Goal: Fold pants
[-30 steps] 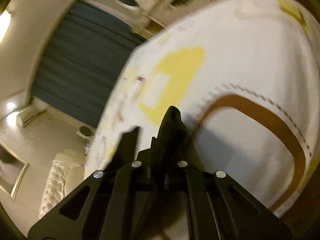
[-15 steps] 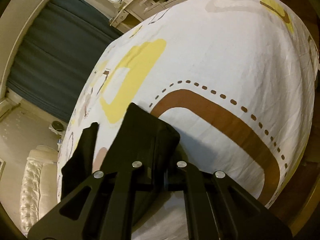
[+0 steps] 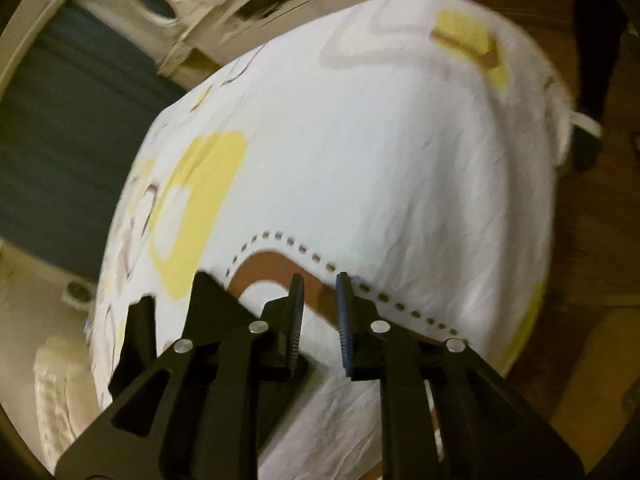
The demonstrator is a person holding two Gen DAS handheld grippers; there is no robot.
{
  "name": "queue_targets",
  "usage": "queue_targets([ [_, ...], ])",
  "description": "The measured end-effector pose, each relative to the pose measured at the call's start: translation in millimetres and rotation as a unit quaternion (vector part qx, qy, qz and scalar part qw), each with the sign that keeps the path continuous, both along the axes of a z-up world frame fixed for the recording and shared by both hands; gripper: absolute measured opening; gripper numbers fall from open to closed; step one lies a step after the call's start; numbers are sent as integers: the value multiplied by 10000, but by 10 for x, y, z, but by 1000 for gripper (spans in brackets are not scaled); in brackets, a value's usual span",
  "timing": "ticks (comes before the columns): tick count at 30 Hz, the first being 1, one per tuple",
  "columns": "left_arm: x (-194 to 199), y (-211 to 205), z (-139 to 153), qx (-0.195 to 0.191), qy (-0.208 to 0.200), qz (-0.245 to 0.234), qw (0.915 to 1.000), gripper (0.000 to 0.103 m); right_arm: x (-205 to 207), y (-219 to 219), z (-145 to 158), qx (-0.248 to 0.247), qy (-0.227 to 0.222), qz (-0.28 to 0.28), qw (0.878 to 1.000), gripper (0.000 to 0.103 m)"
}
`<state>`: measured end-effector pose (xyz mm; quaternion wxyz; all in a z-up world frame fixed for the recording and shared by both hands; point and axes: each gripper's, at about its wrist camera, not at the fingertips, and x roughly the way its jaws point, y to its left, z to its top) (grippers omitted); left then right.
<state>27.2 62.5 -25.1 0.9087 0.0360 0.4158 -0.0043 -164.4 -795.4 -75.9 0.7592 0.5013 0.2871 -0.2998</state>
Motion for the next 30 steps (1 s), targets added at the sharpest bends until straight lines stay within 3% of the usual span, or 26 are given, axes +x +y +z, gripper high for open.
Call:
queue_targets([
  [3,36,109,73,30,-58,-45,10000,98,262,227,291,-273,-27,344,9990,39],
  [5,115,227,121,-54,1,-44,10000,98,533,479,456,-378,-88,727,9966,41],
  [7,236,359,186,-250,124,-128,9995,98,884,854,632,-428,-271,1405,9888,42],
  [9,360,476,275,-418,151,-295,9986,98,1350,1333,800,-499,-521,2328,9698,47],
  [10,465,541,332,-473,168,-471,9976,98,1563,1572,865,-533,-623,2795,9566,51],
  [13,792,697,405,-575,298,-825,9945,98,2267,2428,1028,-636,-835,4455,8891,61],
  [15,1012,764,380,-571,390,-907,9935,98,2656,2956,999,-853,-602,5227,8461,62],
  [18,1380,812,195,-591,788,-999,9901,98,3115,3541,777,-822,-232,5948,7993,62],
  [22,1750,751,-99,-677,1290,-1280,9810,98,3521,3978,528,-896,201,6399,7629,62],
  [26,1987,670,-267,-728,1542,-1464,9744,98,3810,4405,366,-986,515,6824,7225,64],
  [30,2113,563,-345,-874,1737,-1681,9664,98,3964,4418,212,-906,760,7068,6974,63],
])
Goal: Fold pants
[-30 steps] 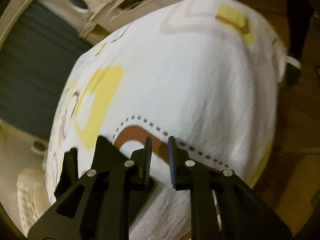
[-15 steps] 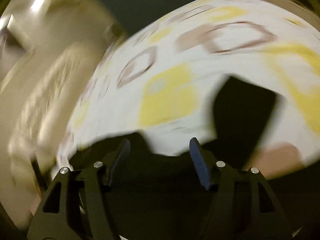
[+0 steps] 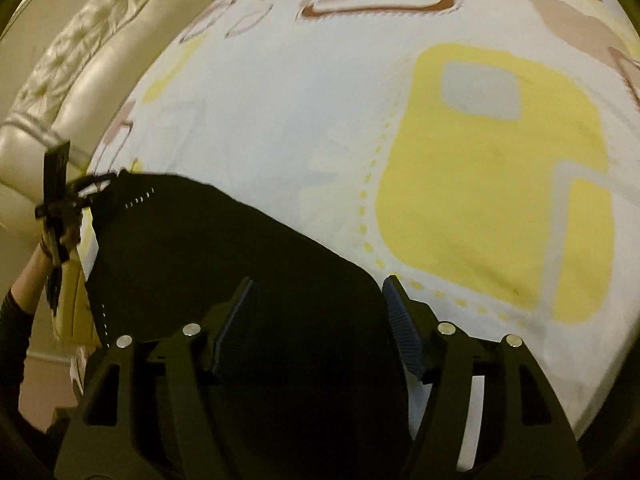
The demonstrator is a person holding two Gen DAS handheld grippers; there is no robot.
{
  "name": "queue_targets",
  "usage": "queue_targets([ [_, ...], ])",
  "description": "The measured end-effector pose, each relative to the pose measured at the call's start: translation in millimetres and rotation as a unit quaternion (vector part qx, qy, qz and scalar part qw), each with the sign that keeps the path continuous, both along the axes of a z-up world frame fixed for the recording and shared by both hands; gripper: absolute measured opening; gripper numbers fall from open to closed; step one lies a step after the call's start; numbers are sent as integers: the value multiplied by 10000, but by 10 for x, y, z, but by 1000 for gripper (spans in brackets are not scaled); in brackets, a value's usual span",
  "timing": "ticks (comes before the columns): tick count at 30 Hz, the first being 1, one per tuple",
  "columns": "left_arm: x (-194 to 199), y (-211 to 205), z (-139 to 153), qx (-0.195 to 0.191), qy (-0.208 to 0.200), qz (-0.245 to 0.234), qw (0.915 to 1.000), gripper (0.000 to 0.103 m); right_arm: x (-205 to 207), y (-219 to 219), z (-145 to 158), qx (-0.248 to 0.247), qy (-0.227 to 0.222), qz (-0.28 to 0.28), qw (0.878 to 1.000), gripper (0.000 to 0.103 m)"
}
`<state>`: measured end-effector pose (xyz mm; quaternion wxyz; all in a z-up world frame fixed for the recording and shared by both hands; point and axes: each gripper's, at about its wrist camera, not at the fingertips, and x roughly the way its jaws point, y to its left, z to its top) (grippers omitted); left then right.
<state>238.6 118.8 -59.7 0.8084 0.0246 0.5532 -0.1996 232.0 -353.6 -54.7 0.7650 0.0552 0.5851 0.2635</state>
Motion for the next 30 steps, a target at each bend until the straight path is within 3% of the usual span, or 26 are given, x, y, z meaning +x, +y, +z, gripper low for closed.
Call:
queue_targets([
  [1,18,-52,-17,2,79,-89,9999,97,14,18,-16,-73,50,42,10000,51],
  [2,34,-92,-28,-4,134,-161,9998,85,17,53,-32,-64,104,107,9999,41],
  [3,47,-131,-37,62,148,-201,9997,71,10,68,-41,-135,174,210,9995,17],
  [4,89,-162,-47,422,69,-115,9990,52,-1,105,-51,-352,154,235,9990,10],
  [5,128,-156,-67,701,56,39,9975,34,-22,122,-33,-441,90,232,9987,10],
  [6,160,-125,-81,816,95,161,9965,30,-27,135,3,-452,22,221,9987,9],
  [9,174,-26,-26,495,223,250,9982,26,-143,173,201,-461,-408,176,9979,9],
  [10,136,2,31,433,165,250,9986,4,-187,171,263,-434,-521,162,9976,9],
  [15,-11,83,194,12,105,247,9996,5,-506,233,574,-328,-1087,203,9933,8],
  [18,18,134,120,49,319,357,9988,6,-587,243,618,-520,-1165,337,9913,8],
  [19,26,167,97,-21,415,415,9983,11,-586,278,612,-585,-1165,344,9909,8],
  [21,39,258,82,-130,594,520,9968,36,-570,249,600,-643,-1148,310,9908,8],
  [22,48,314,75,-71,600,623,9962,59,-560,246,591,-698,-1151,294,9905,8],
  [23,42,343,70,-9,568,677,9961,71,-551,272,576,-755,-1161,300,9899,8],
  [27,70,383,26,-116,718,541,9959,71,-500,272,529,-773,-1102,318,9904,8],
  [30,114,335,-54,-498,1086,405,9920,70,-439,254,487,-734,-989,299,9919,8],
])
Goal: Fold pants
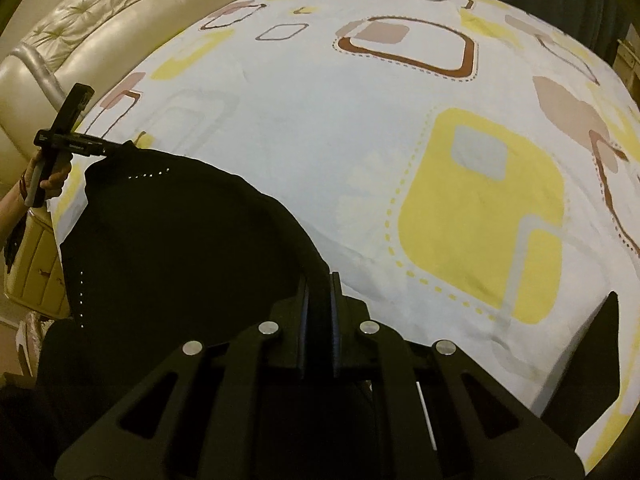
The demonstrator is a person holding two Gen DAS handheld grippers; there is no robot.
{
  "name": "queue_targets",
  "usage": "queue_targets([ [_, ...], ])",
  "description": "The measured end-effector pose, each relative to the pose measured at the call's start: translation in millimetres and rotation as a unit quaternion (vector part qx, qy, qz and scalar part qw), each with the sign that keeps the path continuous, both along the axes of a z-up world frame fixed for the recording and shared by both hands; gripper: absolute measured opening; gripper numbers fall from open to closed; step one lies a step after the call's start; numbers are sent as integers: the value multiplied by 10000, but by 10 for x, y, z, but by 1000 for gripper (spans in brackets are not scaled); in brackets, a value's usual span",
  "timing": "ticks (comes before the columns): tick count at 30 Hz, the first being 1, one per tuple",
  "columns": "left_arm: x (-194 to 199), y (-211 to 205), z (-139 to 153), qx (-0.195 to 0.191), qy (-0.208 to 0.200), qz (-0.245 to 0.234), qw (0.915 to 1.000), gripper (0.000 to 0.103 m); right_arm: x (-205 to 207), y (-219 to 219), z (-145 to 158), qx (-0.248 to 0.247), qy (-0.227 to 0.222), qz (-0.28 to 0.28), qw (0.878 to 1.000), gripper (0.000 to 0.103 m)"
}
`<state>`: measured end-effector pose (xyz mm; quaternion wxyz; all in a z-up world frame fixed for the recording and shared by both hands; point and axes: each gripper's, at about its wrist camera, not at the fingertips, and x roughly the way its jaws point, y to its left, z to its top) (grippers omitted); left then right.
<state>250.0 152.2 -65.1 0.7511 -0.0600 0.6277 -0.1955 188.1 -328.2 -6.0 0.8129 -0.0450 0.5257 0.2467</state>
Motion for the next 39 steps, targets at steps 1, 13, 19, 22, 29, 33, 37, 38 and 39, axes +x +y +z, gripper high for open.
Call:
queue_targets([
  [1,-6,-26,-10,-58,17,-41,10000,59,21,-2,-17,29,50,-14,10000,8],
  [13,-459,176,583,-433,-915,53,9948,5,-494,42,401,-15,-699,0,9976,8],
  [19,-1185,373,753,-748,-1174,61,9902,5,-1298,166,599,-127,-1248,145,9920,8],
  [22,-1507,341,694,-870,-1152,114,9895,5,-1687,265,503,-241,-1294,268,9909,8],
  [29,-2071,356,400,-929,-901,270,9912,5,-2273,366,103,-472,-1077,320,9925,8],
  [33,-2221,352,267,-891,-843,327,9919,5,-2379,283,-135,-600,-907,158,9939,8],
  [37,-2292,305,173,-721,-877,237,9932,6,-2483,211,-383,-638,-655,5,9958,8],
  [38,-2295,290,163,-654,-906,218,9935,6,-2499,207,-413,-633,-640,-10,9959,8],
  [39,-2290,274,158,-598,-940,216,9935,6,-2521,209,-438,-633,-655,-31,9958,8],
])
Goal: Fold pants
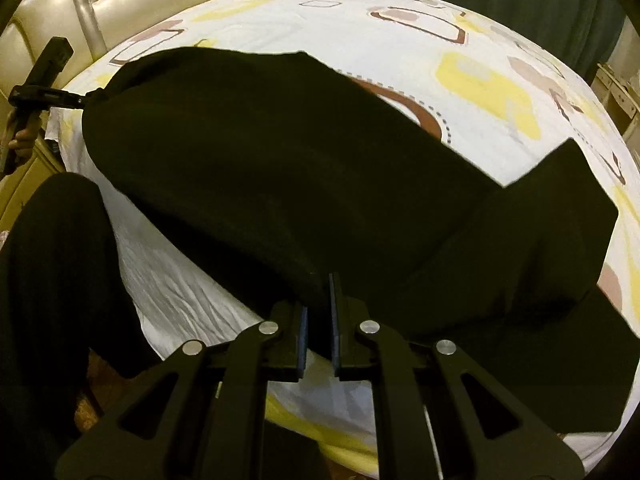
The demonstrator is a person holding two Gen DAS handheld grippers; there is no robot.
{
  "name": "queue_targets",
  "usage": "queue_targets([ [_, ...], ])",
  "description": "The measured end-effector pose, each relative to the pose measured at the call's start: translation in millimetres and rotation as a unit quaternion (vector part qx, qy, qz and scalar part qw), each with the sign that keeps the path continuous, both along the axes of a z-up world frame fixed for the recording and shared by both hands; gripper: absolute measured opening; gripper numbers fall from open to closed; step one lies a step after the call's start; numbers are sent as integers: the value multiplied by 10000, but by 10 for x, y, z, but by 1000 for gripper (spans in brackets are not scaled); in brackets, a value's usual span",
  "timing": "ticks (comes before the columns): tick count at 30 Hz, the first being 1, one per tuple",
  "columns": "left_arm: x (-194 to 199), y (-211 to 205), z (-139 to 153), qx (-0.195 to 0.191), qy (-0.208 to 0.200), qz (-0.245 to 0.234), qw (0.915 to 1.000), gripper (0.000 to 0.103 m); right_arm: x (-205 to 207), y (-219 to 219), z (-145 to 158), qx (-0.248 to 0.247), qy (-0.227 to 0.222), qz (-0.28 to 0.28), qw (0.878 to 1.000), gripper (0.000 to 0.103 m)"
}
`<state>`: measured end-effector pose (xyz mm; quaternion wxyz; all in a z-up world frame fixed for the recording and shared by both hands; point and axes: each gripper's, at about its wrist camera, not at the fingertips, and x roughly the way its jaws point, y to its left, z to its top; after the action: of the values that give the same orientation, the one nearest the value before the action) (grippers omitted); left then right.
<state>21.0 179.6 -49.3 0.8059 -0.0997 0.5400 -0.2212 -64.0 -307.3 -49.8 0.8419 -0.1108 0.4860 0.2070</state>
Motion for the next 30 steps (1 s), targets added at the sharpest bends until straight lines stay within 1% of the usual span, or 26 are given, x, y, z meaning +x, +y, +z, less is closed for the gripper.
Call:
queue_targets([
  [2,-11,-12,2,85,-68,4,9999,10,-5,0,-23,60,1,-77,10000,9],
  [3,-27,-8,8,80,-96,3,9999,10,8,-7,-36,105,39,-117,9999,9],
  [4,-59,1,25,73,-147,8,9999,12,12,-19,-37,162,75,-166,9997,12],
  [5,-90,8,40,121,-191,15,9997,17,15,-40,-31,229,97,-198,9995,14],
  [6,-152,34,78,229,-271,-6,9994,19,5,-67,-8,345,155,-242,9990,17],
  [7,-191,38,94,312,-314,-27,9990,27,-11,-100,28,455,192,-297,9983,22],
  [8,-265,73,127,428,-381,-52,9983,31,-35,-158,83,673,276,-384,9966,26],
  [10,-375,138,186,612,-473,-73,9970,31,-74,-258,178,1023,379,-512,9927,36],
  [12,-429,188,253,718,-557,-35,9959,31,-90,-340,335,1210,317,-650,9900,44],
  [14,-441,210,383,772,-710,92,9944,32,-58,-447,549,1509,190,-812,9850,45],
  [15,-411,209,471,791,-822,181,9933,32,3,-522,687,1656,84,-960,9815,47],
  [16,-382,194,528,804,-897,265,9924,39,97,-602,829,1717,-63,-1177,9781,52],
  [17,-332,154,603,817,-1007,383,9908,50,223,-685,965,1706,-239,-1449,9743,54],
  [18,-265,97,678,841,-1167,546,9881,54,355,-754,1053,1654,-360,-1684,9711,59],
  [20,-136,-36,743,847,-1360,693,9846,62,733,-883,1204,1360,-571,-2271,9626,62],
  [21,-47,-132,739,899,-1418,747,9830,63,899,-954,1220,1185,-607,-2531,9582,65],
  [23,79,-264,676,1016,-1466,781,9809,63,1366,-1078,1169,793,-465,-3110,9460,66],
  [24,174,-373,602,1119,-1454,795,9798,63,1525,-1128,1123,629,-437,-3331,9398,66],
  [26,286,-480,468,1131,-1357,792,9811,63,1886,-1263,955,321,-225,-3768,9255,66],
  [27,337,-529,395,1107,-1284,783,9824,63,2113,-1375,813,272,-11,-4068,9131,66],
  [29,430,-613,231,1036,-1059,794,9858,63,2387,-1529,577,268,276,-4555,8894,66],
  [30,456,-643,176,997,-993,826,9866,63,2453,-1579,491,260,352,-4678,8828,66],
])
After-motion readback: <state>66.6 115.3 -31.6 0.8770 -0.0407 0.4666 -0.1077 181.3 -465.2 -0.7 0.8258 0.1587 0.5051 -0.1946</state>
